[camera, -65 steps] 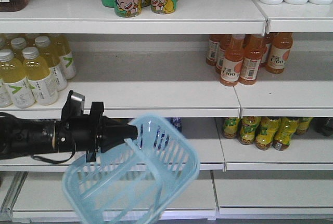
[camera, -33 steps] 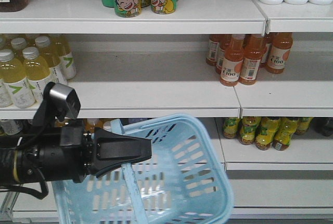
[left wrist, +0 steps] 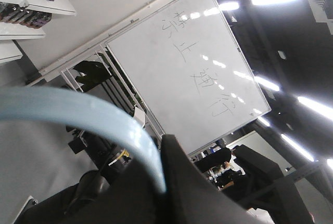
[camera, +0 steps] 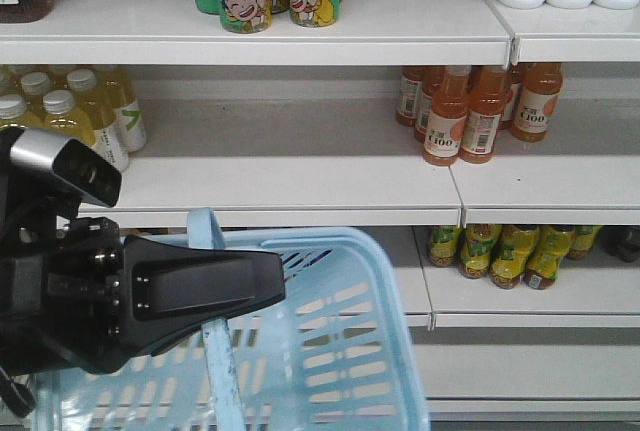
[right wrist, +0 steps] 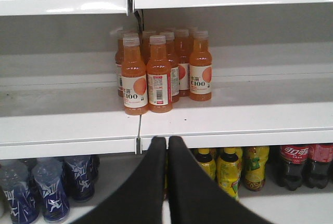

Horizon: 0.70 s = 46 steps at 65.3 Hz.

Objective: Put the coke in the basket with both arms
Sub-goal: 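Hold the basket up with the left gripper beside the robot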

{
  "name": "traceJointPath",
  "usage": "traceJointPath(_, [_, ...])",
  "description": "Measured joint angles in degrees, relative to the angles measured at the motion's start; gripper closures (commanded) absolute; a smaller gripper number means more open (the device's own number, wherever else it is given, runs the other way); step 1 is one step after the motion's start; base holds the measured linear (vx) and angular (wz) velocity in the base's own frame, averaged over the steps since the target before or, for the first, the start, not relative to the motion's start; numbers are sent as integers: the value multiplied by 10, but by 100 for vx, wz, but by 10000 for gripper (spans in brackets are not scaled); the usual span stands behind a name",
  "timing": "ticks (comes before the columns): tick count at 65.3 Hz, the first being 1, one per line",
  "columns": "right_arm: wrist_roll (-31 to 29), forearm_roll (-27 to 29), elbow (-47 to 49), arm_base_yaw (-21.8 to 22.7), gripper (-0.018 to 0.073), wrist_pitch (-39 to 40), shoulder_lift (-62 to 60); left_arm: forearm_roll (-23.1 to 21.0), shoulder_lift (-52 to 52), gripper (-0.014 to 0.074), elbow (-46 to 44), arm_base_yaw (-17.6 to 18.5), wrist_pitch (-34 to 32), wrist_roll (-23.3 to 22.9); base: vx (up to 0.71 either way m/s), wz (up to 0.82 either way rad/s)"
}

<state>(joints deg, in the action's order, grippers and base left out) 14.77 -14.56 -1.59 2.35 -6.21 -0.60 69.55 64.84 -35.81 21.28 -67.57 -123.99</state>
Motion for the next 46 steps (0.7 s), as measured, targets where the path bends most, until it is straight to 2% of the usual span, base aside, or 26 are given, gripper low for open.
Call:
traceJointPath(24, [0,0,0,0,564,0,0,-10,1,604,-1,0,4,0,0,0])
traceJointPath(46, [0,0,0,0,564,0,0,-1,1,604,-4,0,4,0,0,0])
